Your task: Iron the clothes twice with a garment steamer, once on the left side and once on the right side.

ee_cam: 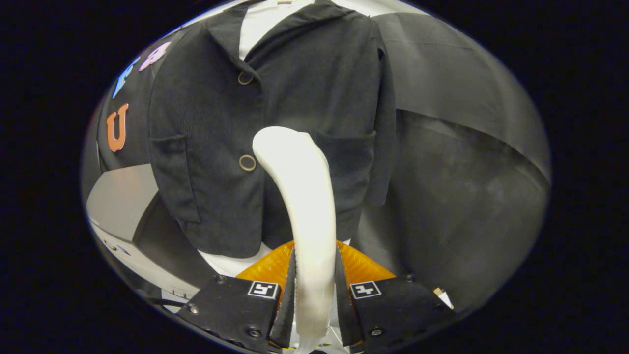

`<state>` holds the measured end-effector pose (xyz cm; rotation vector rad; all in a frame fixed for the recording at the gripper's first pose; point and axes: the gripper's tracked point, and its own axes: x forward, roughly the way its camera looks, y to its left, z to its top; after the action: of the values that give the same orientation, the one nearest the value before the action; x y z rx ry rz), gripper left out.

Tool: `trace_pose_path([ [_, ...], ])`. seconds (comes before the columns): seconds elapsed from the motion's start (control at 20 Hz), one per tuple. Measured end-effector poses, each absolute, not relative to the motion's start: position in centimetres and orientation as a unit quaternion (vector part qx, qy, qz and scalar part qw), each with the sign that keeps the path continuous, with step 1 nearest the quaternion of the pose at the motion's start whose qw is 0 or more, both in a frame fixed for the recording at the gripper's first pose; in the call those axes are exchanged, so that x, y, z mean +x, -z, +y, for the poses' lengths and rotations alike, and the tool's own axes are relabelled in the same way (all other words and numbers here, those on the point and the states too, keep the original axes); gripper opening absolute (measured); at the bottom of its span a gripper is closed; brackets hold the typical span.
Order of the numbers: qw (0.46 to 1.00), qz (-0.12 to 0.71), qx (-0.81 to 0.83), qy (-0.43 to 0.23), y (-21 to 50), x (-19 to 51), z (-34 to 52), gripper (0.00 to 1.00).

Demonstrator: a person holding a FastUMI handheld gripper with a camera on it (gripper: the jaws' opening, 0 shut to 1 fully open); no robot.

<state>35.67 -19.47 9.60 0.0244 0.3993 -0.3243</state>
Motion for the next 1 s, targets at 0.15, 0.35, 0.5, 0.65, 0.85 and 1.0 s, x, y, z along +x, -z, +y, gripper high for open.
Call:
trace_pose_path([
  [0.15,0.964,0.213,0.02,0.156,-7.8,35.7,-19.4,0.4],
  [0.35,0.961,0.228,0.017,0.157,-5.8,35.7,-19.3,0.4],
  [0.5,0.958,0.239,0.014,0.154,-4.7,35.7,-19.4,0.4],
  [0.65,0.957,0.246,0.012,0.155,-3.6,35.5,-19.3,0.4],
  [0.85,0.956,0.251,0.022,0.15,-3.0,35.6,-19.4,0.4],
  [1.0,0.956,0.255,0.027,0.143,-2.6,35.6,-19.5,0.4],
])
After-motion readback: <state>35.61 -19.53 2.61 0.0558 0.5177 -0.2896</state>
